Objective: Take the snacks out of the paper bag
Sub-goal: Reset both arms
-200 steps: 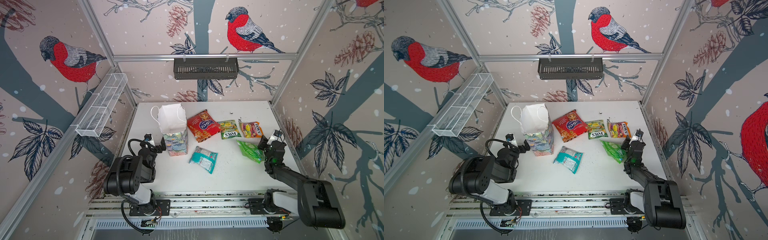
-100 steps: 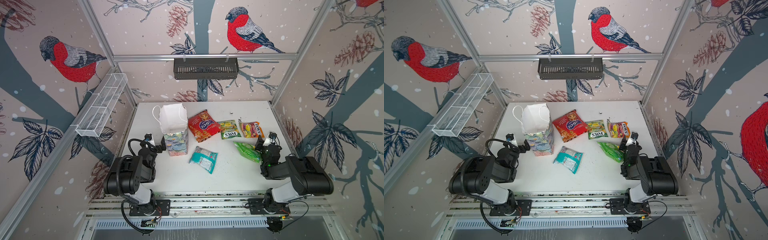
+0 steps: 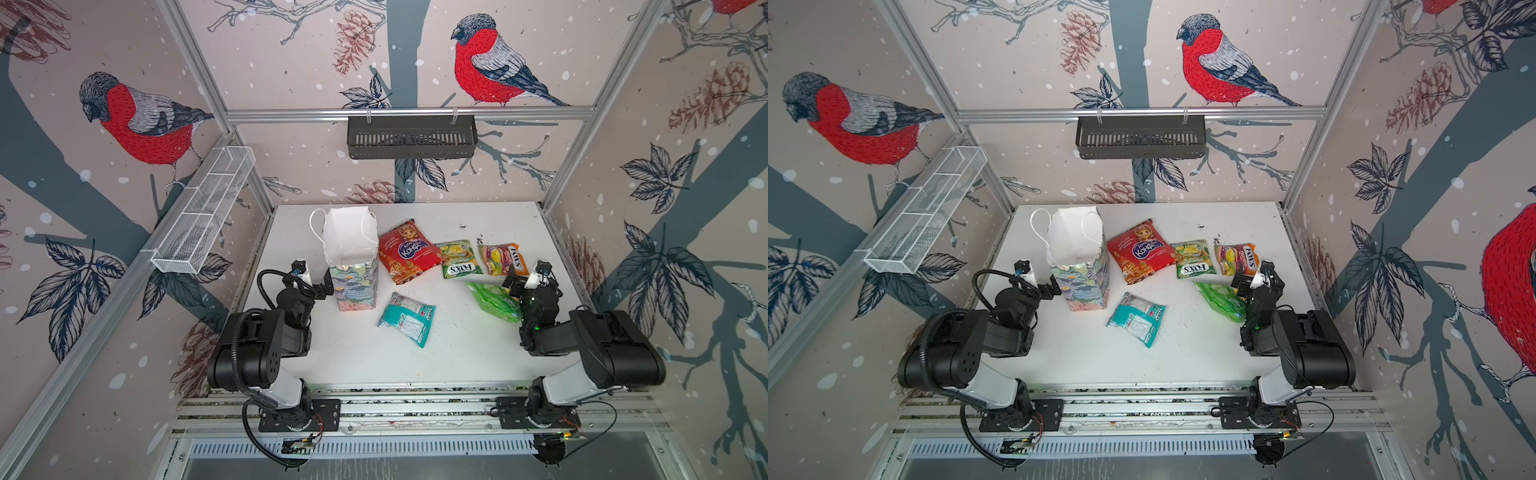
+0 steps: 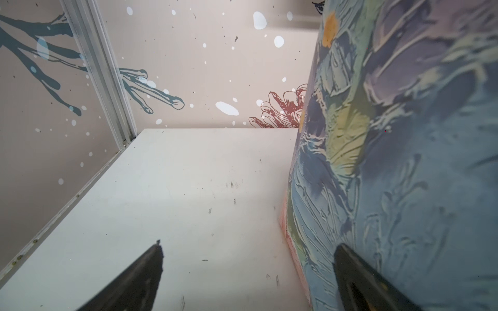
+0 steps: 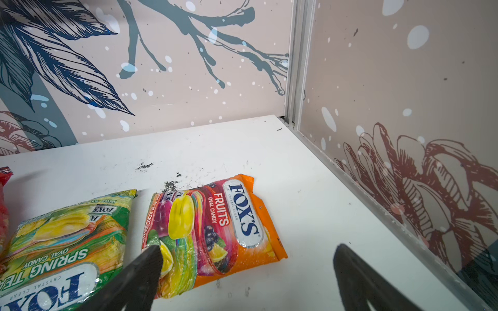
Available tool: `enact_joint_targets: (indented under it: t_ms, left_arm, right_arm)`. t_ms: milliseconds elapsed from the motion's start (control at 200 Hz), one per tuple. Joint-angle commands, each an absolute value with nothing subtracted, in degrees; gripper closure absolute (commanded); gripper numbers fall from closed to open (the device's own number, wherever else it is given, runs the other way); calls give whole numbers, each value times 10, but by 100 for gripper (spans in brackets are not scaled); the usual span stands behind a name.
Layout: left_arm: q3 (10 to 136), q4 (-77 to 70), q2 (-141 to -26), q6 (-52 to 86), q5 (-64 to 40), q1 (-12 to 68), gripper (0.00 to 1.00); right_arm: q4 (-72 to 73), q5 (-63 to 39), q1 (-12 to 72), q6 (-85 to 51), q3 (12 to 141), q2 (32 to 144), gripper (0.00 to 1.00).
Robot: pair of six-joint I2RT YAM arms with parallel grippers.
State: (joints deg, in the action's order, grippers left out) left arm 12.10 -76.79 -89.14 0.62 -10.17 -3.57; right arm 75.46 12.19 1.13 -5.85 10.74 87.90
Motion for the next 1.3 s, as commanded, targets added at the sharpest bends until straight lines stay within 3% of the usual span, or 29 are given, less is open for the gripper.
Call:
enact_joint_targets:
  t_ms: [0, 1296]
  left_arm:
    - [126, -762, -891, -9, -124, -34, 2]
    - [125, -766, -892, -10, -125, -34, 2]
  right_arm:
    - [773, 128, 12, -54, 107, 880, 0]
    - [775, 127, 12, -54, 106, 879, 0]
